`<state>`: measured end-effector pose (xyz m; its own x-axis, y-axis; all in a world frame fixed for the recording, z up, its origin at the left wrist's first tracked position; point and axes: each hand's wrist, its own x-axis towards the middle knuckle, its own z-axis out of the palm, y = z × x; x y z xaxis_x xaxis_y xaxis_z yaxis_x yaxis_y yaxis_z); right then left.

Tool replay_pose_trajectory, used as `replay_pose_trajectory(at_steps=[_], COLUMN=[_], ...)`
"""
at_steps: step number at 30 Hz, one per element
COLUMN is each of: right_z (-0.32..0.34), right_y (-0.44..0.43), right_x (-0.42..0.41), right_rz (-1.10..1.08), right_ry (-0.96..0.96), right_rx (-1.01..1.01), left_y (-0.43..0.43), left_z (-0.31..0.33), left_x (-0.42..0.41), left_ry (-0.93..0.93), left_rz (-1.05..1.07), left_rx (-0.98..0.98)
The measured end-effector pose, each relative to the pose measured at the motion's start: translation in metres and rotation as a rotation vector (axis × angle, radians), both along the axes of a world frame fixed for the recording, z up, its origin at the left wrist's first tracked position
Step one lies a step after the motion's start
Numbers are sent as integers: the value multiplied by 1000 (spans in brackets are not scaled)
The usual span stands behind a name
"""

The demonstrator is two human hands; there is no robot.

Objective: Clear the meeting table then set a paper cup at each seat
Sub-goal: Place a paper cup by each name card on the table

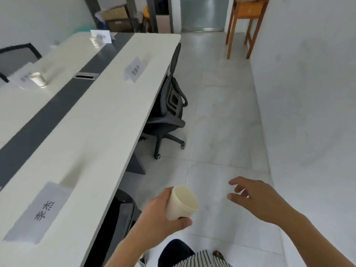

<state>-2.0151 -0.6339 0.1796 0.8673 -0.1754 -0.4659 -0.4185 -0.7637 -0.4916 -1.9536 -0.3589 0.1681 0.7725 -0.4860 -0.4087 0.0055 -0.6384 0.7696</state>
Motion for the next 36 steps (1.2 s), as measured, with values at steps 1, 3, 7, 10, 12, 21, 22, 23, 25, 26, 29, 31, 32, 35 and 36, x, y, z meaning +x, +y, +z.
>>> replay_pose_trajectory(at_steps=[1, 3, 7, 10, 12, 21, 22, 23, 25, 26, 29, 31, 32, 35, 36], right_z=[3, 5, -10, -16, -11, 5, 3, 0, -5, -5, -2, -2, -2, -1, -1], right_y=[-5, -8, 4, 25, 38, 44, 46, 48, 56, 60, 76, 91, 99, 128, 139], right_x=[23, 65, 141, 189, 220, 372, 389, 407, 441, 458, 505, 535, 547, 568, 570], right_rz=[26, 50, 172, 311, 382, 526, 582, 638, 740, 785, 854, 912, 971, 1123, 1152], right_ry=[-15, -55, -17, 73, 98, 18, 36, 53, 81, 86, 77, 60, 54, 64, 72], right_rx=[9, 71, 109, 109, 143, 146, 134, 124, 121, 121, 170, 196, 181, 180, 221], left_y=[2, 7, 12, 15, 16, 28, 30, 31, 32, 30, 19, 11, 7, 0, -2], left_z=[-3, -6, -13, -10, -2, 7, 5, 3, 1, 1, 7, 11, 13, 17, 18], left_x=[9, 27, 78, 124, 156, 246, 251, 257, 268, 274, 294, 306, 310, 311, 309], left_ry=[12, 30, 31, 15, 11, -25, -26, -30, -36, -32, -31, -52, -61, -67, -65], left_rz=[52, 151, 287, 313, 350, 568, 614, 665, 748, 786, 877, 931, 968, 1079, 1115], left_rx=[-1, 8, 2, 7, -12, -11, -6, 3, 28, 39, 48, 71, 84, 113, 113])
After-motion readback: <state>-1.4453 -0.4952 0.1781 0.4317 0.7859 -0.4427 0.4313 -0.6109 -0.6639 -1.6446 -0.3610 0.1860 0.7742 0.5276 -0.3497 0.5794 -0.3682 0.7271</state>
